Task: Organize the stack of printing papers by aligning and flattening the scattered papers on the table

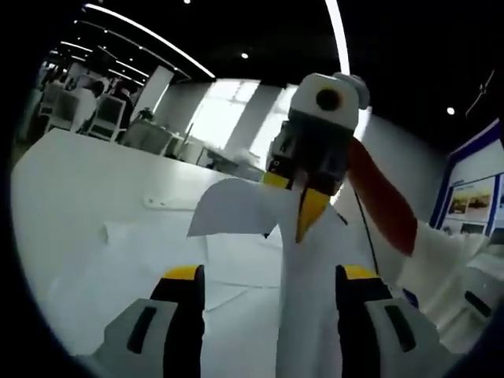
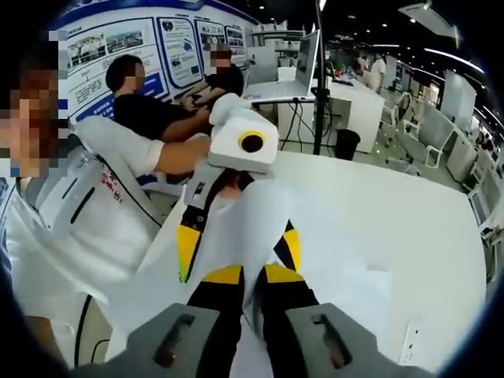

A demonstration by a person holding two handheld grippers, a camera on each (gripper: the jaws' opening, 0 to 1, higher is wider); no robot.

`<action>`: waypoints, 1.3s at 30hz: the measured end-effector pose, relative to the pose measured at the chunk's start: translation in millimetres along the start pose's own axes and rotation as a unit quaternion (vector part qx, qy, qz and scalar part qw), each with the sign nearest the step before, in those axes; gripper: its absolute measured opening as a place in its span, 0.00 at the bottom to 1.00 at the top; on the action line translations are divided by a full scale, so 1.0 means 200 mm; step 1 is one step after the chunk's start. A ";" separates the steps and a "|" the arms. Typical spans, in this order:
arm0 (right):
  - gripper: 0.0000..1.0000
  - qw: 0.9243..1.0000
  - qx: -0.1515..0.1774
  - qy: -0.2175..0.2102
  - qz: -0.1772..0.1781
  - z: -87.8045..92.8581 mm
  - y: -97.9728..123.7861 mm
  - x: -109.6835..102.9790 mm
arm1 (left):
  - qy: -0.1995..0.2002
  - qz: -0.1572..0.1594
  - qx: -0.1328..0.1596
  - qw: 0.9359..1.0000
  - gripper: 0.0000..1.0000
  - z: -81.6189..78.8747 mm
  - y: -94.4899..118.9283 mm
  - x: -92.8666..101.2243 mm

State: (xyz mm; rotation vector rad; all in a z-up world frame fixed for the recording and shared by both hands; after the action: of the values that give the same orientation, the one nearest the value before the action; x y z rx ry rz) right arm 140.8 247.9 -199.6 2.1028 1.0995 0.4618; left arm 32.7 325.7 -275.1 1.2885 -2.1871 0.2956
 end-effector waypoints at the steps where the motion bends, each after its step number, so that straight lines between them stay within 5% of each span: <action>1: 0.04 1.000 0.001 0.001 0.000 0.00 0.00 0.00 | 0.001 0.001 0.000 1.000 0.70 0.00 0.00 0.01; 29: 0.04 1.000 0.006 0.023 -0.010 -0.07 -0.02 -0.03 | 0.051 0.020 0.005 0.998 0.57 -0.01 -0.06 0.03; 33: 0.04 1.000 0.006 0.021 -0.012 -0.06 -0.03 -0.03 | 0.065 0.033 0.003 0.997 0.40 0.00 -0.07 0.03; 39: 0.04 1.000 0.004 0.020 -0.011 -0.06 -0.04 -0.02 | 0.073 0.035 -0.001 0.997 0.32 0.00 -0.06 0.03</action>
State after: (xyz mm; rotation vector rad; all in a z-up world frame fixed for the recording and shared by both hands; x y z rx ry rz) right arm 126.6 252.3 -196.7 2.0947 1.1489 0.4904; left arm 41.0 315.8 -273.4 1.1538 -2.1107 0.4028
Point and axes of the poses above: the point that each gripper's makers call its tool centre point, and the gripper's own axes: y roughly backward along the fingers, x roughly to its right, z roughly out of its underside, the point moved 9 cm from there along y, roughly backward along the fingers, and after that the axes turned 8 degrees about y, right-handed, at the moved point
